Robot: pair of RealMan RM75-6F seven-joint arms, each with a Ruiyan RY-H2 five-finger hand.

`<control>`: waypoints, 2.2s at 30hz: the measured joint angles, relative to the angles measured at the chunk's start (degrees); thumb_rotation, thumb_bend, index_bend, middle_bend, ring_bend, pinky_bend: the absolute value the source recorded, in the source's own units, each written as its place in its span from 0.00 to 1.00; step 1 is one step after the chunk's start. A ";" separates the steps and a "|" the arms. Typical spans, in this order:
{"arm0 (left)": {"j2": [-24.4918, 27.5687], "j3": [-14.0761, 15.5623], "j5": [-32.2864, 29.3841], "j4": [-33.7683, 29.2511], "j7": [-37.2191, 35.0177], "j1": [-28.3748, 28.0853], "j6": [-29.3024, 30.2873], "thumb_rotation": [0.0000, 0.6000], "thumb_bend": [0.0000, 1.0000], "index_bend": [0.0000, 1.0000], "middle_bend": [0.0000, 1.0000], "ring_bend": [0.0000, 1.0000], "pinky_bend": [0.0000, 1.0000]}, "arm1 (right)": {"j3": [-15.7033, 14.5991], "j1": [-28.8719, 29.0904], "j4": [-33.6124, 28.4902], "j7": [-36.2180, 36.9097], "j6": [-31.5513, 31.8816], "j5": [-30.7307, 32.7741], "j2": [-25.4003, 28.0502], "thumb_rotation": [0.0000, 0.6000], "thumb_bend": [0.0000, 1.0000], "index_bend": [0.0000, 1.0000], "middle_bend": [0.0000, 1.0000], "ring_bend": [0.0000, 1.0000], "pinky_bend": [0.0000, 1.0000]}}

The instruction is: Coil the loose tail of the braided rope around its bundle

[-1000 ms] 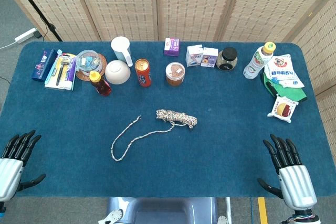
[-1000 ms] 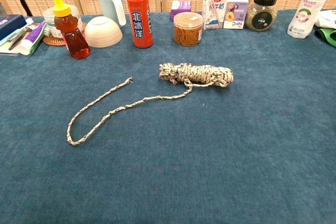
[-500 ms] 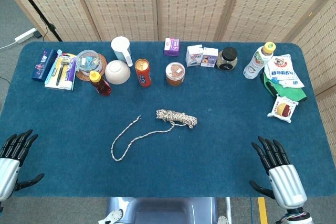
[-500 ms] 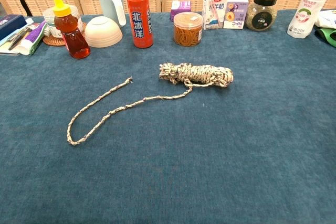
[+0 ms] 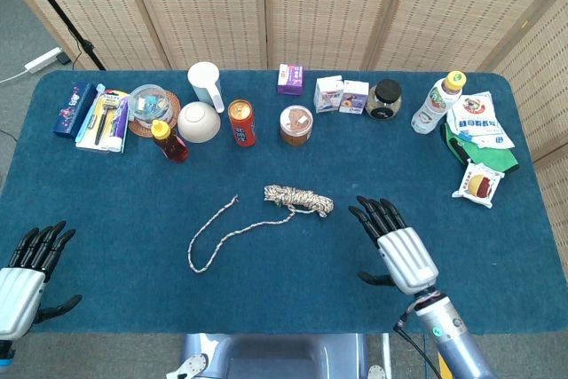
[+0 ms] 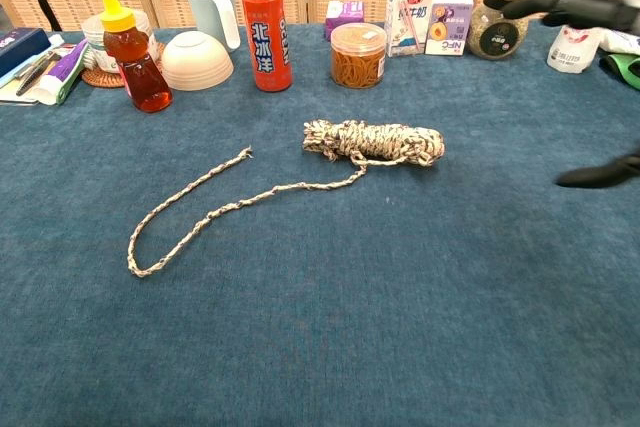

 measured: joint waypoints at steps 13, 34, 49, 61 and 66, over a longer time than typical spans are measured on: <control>1.23 -0.42 -1.32 0.41 -3.89 -0.59 -0.54 1.00 0.06 0.00 0.00 0.00 0.00 | 7.91 17.88 10.62 -28.31 -4.66 31.28 -19.50 1.00 0.00 0.02 0.00 0.00 0.00; 2.17 -0.94 -3.68 0.27 -5.54 -1.05 -1.84 1.00 0.06 0.00 0.00 0.00 0.00 | 9.47 28.15 27.20 -28.92 -4.40 40.61 -27.03 1.00 0.33 0.29 0.16 0.04 0.25; 1.90 -1.50 -5.46 0.01 -4.97 -1.50 -3.17 1.00 0.05 0.00 0.00 0.00 0.00 | 7.30 30.17 32.81 -26.48 -5.43 39.78 -28.95 1.00 0.35 0.33 0.21 0.08 0.35; 1.17 -1.72 -5.08 -0.07 -3.94 -2.44 -4.30 1.00 0.06 0.00 0.00 0.00 0.00 | 5.54 30.66 38.55 -22.71 -6.91 37.24 -30.77 1.00 0.43 0.52 0.42 0.27 0.53; 0.23 -2.06 -2.66 1.15 -2.31 -4.76 -6.00 1.00 0.06 0.00 0.00 0.00 0.00 | 4.67 30.55 39.30 -22.14 -6.82 35.47 -30.32 1.00 0.48 0.58 0.49 0.32 0.55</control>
